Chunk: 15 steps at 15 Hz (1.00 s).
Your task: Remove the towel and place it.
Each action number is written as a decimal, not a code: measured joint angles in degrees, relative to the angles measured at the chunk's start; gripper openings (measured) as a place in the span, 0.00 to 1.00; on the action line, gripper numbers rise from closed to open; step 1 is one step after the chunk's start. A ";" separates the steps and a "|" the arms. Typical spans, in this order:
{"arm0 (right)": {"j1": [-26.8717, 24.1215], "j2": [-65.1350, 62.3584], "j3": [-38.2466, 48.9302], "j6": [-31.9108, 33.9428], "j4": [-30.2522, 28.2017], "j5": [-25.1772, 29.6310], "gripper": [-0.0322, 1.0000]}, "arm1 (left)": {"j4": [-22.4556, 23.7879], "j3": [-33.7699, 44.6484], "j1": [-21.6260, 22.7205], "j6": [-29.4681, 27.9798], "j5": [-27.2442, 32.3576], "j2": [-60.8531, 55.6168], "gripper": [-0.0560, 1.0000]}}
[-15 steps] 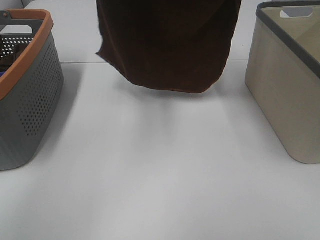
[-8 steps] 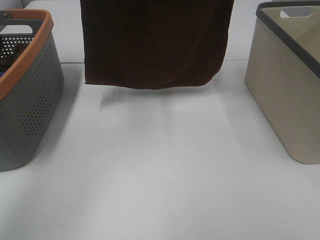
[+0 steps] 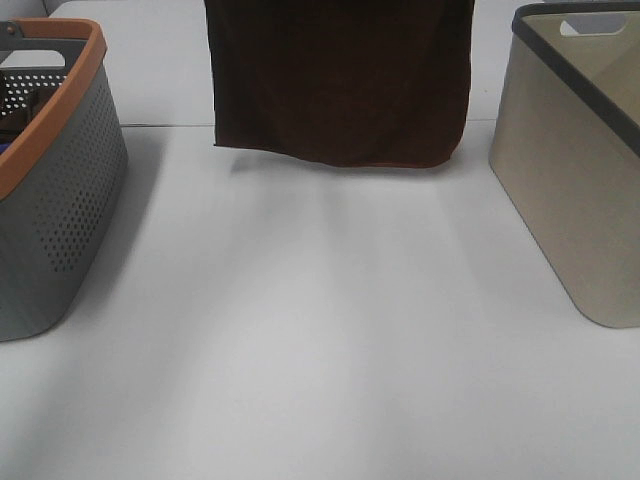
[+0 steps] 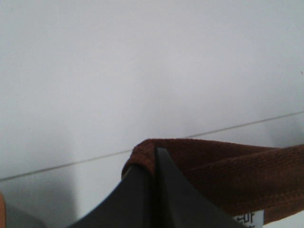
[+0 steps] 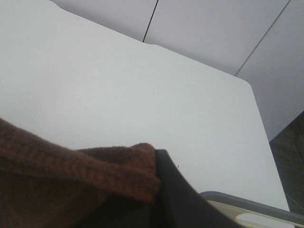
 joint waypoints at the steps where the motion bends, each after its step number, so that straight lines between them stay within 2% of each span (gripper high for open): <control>1: -1.03 1.66 -1.03 0.34 0.00 -1.83 0.03 | 1.49 0.00 0.00 -0.92 -3.84 0.52 0.05; 2: -1.60 3.44 -2.69 0.40 0.00 -2.58 0.03 | 3.67 0.00 0.00 -1.66 -6.99 0.97 0.05; 5: -1.72 6.99 -7.16 0.34 0.00 -3.04 0.03 | 8.65 0.00 0.00 -2.46 -10.94 2.12 0.05; 7: -1.66 7.39 -7.22 0.11 0.74 0.52 0.03 | 8.02 0.00 -0.06 -2.46 -6.88 3.50 0.05; 8: -1.55 7.51 -7.22 -0.11 2.64 3.04 0.03 | 7.05 0.00 -0.17 -2.35 -2.81 4.13 0.05; 10: -1.26 7.51 -6.25 -4.53 9.57 5.90 0.03 | 5.56 0.00 -0.69 -0.52 4.87 4.76 0.05; 12: -0.97 7.51 -4.07 -14.04 20.40 7.91 0.03 | 4.70 0.00 -0.74 1.26 11.17 5.10 0.05; 14: -0.92 7.56 -3.50 -23.49 30.94 13.29 0.03 | 1.43 0.00 -0.74 2.69 16.90 5.33 0.05; 15: -0.92 7.56 -3.50 -27.10 34.43 16.62 0.03 | -0.17 0.00 -0.69 3.38 18.51 5.33 0.05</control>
